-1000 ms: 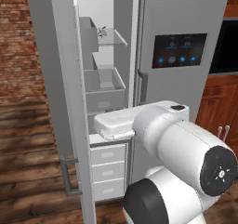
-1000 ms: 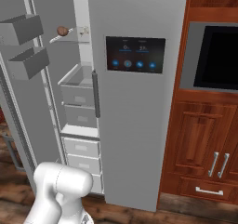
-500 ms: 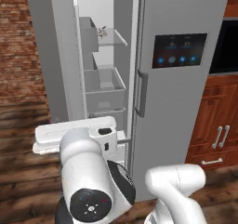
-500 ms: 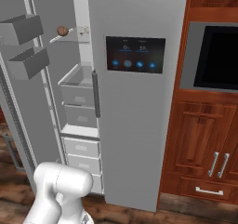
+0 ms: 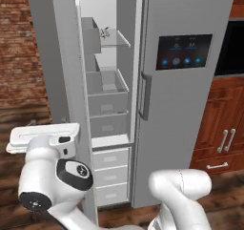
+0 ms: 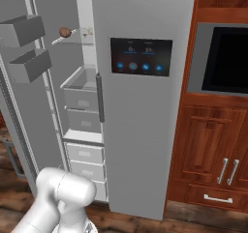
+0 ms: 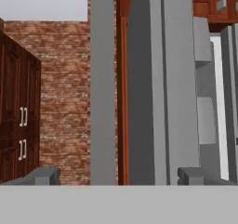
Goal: There's a fish in the fridge that needs to be moved to the freezer for freezing. Pick up the fish from the fridge, place it on any shelf in the freezer, and close the fridge and freezer doors when done.
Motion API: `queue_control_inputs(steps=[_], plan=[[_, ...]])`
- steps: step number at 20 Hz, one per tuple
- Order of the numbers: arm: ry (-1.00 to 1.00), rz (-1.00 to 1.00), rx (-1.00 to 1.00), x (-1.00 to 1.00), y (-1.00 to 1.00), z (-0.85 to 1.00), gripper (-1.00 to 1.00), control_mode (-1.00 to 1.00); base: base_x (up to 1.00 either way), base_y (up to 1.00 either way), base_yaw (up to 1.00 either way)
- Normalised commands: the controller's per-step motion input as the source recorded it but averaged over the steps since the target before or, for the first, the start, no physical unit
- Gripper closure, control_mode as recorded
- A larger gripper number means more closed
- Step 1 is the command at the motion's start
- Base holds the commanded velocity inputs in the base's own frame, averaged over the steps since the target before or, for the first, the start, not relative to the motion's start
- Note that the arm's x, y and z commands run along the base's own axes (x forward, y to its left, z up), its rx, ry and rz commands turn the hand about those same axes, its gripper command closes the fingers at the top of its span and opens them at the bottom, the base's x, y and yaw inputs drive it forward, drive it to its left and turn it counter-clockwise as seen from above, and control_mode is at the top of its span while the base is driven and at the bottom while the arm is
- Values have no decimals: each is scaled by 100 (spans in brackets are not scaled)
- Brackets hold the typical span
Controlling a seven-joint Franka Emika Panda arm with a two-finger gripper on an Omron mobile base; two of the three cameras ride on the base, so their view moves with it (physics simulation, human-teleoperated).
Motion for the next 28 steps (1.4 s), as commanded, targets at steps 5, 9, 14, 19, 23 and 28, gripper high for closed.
queue_control_inputs(steps=[5, 9, 14, 19, 23, 28], plan=[[-8, -13, 0, 54, 18, -25, -100, -100, 0, 0, 0], [-10, -21, 0, 9, 33, -7, -100, -100, 0, 0, 0], [-1, -22, 0, 39, 56, -14, -100, -100, 0, 0, 0], [0, -23, 0, 28, 41, -5, -100, -100, 0, 0, 0], [9, -5, 4, 36, 25, -33, -100, -100, 0, 0, 0], [16, 1, 3, 21, 0, -45, -100, -100, 0, 0, 0]])
